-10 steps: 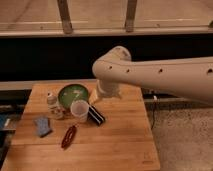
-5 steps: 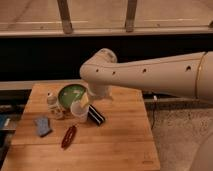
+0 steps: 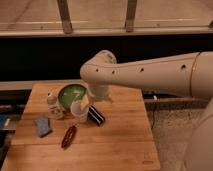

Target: Place the pepper on the white sponge

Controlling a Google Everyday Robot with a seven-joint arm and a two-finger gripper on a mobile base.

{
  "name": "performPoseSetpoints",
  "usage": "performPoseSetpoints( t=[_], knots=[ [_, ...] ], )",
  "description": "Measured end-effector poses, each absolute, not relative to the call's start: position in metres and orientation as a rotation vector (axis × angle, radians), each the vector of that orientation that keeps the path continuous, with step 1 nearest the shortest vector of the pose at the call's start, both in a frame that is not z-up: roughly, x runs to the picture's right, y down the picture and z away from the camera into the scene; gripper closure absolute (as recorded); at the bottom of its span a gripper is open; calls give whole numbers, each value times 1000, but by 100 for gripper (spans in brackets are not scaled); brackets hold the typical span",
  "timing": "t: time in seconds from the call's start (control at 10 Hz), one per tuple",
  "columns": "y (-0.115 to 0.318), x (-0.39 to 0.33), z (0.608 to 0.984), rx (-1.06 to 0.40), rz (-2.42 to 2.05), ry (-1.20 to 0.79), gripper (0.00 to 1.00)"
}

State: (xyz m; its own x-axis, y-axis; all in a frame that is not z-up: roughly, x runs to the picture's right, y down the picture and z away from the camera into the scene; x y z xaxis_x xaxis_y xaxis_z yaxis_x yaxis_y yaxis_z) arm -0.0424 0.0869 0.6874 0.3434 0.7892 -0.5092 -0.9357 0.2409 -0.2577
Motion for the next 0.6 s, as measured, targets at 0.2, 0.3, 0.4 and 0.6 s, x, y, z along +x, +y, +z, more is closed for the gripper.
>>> performPoseSetpoints(
  t=[0.2,0.3,0.4,0.6],
  knots=[
    [117,-50,703,-626,1184,324,20],
    [134,-61,705,-653,1170,337,20],
    [149,-76,703,-677,1149,347,20],
    [163,-90,699,-704,1133,349,20]
  ],
)
